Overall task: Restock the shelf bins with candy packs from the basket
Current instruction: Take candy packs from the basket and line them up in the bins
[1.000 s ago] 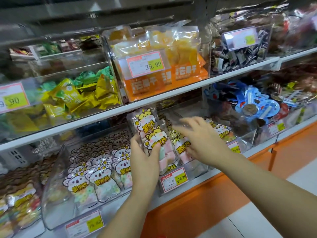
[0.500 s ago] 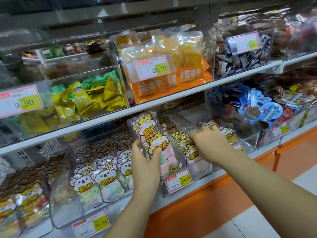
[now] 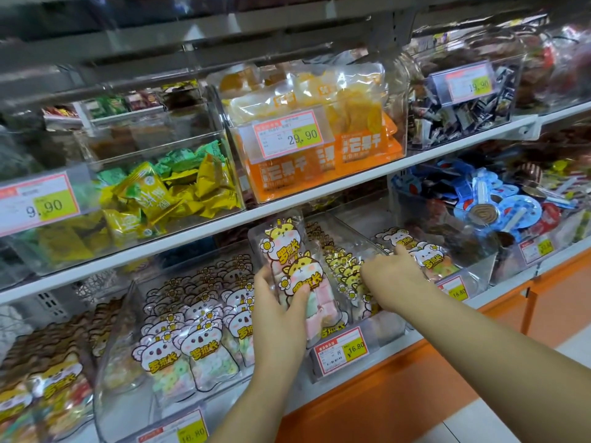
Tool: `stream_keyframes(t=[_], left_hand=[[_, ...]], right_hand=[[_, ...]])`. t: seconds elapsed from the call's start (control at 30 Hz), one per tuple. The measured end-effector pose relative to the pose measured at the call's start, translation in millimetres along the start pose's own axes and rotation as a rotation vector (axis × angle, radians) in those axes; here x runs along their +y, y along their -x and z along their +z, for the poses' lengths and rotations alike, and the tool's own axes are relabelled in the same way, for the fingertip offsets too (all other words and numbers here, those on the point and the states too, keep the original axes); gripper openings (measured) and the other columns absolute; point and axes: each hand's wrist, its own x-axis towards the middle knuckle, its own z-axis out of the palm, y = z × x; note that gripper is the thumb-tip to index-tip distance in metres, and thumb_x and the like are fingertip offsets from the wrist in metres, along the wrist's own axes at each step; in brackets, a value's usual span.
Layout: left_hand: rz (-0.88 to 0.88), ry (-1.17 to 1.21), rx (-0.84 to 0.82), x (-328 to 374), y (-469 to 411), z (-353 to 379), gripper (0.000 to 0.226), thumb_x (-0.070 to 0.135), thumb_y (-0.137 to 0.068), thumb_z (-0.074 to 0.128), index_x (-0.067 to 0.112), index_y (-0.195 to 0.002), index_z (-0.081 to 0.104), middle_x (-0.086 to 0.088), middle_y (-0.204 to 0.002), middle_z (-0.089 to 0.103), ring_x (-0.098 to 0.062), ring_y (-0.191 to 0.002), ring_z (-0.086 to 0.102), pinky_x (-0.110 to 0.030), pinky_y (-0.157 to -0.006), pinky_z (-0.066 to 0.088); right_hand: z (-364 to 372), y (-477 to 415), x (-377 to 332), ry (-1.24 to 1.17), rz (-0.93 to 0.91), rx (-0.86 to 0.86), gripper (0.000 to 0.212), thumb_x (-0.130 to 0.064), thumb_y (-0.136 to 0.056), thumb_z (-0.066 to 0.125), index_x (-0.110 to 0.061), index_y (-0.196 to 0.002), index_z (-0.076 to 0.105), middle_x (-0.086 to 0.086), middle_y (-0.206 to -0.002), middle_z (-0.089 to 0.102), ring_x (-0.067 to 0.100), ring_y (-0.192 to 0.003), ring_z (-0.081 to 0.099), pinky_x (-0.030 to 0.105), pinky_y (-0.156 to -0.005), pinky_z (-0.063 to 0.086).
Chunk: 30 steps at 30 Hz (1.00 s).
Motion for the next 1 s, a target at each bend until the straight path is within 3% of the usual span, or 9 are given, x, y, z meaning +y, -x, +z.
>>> stream_keyframes(t=[0.1, 0.2, 0.27, 0.4, 0.5, 0.57, 0.73, 0.87, 1.0], left_hand=[[0.004, 0.004, 0.000, -1, -2, -2, 0.045, 0.008, -0.094, 0.067, 0.027, -0.128, 0.046, 0.023, -0.115, 0.060, 0.028, -0.092, 0.054, 0.005, -0.072, 0.041], [-0.001, 0.005, -0.001, -1, -3, -3, 0.046, 0.010, -0.094, 0.068, 0.024, -0.132, 0.047, 0.015, -0.122, 0.063, 0.012, -0.106, 0.059, 0.000, -0.079, 0.045], [-0.008, 0.023, -0.006, 0, -3, -4, 0.048, 0.011, -0.093, 0.069, 0.023, -0.134, 0.047, 0.011, -0.128, 0.063, 0.000, -0.115, 0.060, -0.006, -0.085, 0.046], [0.012, 0.053, -0.059, 3, 5, -4, 0.052, 0.011, -0.093, 0.069, 0.024, -0.137, 0.045, 0.011, -0.131, 0.062, -0.005, -0.121, 0.059, -0.022, -0.097, 0.051], [0.032, 0.070, -0.144, 8, 10, 2, 0.059, 0.003, -0.092, 0.069, 0.020, -0.142, 0.042, 0.006, -0.142, 0.054, -0.010, -0.132, 0.052, -0.007, -0.085, 0.048], [0.042, 0.062, -0.173, 10, 11, 6, 0.063, 0.001, -0.091, 0.069, 0.016, -0.145, 0.040, 0.002, -0.149, 0.049, -0.010, -0.137, 0.047, 0.001, -0.080, 0.044], [0.057, 0.052, -0.248, 19, 5, 3, 0.059, 0.029, -0.095, 0.068, 0.027, -0.146, 0.039, 0.015, -0.141, 0.053, 0.000, -0.127, 0.053, -0.017, -0.095, 0.048], [0.074, 0.000, -0.307, 23, -7, -3, 0.016, 0.034, -0.099, 0.060, 0.021, -0.107, 0.060, 0.006, -0.094, 0.067, -0.005, -0.088, 0.064, -0.012, -0.073, 0.048], [0.113, -0.155, -0.375, 18, -10, -8, 0.055, 0.060, -0.083, 0.067, 0.008, -0.098, 0.057, -0.020, -0.089, 0.058, -0.016, -0.076, 0.053, -0.045, -0.071, 0.049]], right_hand=[[5, -1, -3, 0.014, -0.013, 0.055, 0.026, 0.001, -0.086, 0.050, -0.016, -0.068, 0.041, -0.004, -0.074, 0.054, 0.020, -0.078, 0.061, 0.042, -0.113, 0.021], [12, 4, -1, -0.001, 0.001, 0.093, 0.028, 0.003, -0.082, 0.049, -0.019, -0.067, 0.042, -0.005, -0.062, 0.045, 0.019, -0.065, 0.052, 0.043, -0.107, 0.025], [21, 9, 6, -0.098, 0.018, 0.149, 0.018, -0.006, -0.083, 0.056, -0.023, -0.087, 0.057, -0.006, -0.076, 0.060, 0.020, -0.087, 0.062, 0.042, -0.100, 0.025], [4, 32, 22, -0.529, -0.029, 0.300, 0.050, -0.036, -0.083, 0.070, -0.037, -0.130, 0.051, -0.010, -0.124, 0.057, 0.015, -0.117, 0.051, 0.039, -0.099, 0.033], [-25, 52, 13, -1.163, -0.156, 0.224, 0.070, -0.034, -0.078, 0.082, -0.034, -0.137, 0.045, -0.012, -0.123, 0.056, 0.003, -0.088, 0.059, 0.023, -0.080, 0.046], [-28, 55, 3, -1.359, -0.155, 0.164, 0.071, -0.037, -0.072, 0.087, -0.033, -0.131, 0.048, -0.014, -0.117, 0.055, -0.002, -0.072, 0.060, 0.022, -0.071, 0.050], [-8, 47, 2, -1.456, -0.054, 0.309, 0.037, -0.039, -0.066, 0.086, -0.033, -0.090, 0.058, -0.005, -0.100, 0.066, 0.019, -0.090, 0.068, 0.051, -0.087, 0.055], [1, 46, 17, -1.380, -0.049, 0.311, 0.035, -0.034, -0.074, 0.085, -0.029, -0.088, 0.053, -0.002, -0.097, 0.069, 0.022, -0.089, 0.069, 0.047, -0.084, 0.055], [9, 48, 31, -1.288, -0.066, 0.280, 0.035, -0.035, -0.077, 0.082, -0.028, -0.090, 0.050, 0.000, -0.092, 0.069, 0.018, -0.083, 0.067, 0.038, -0.074, 0.053]])
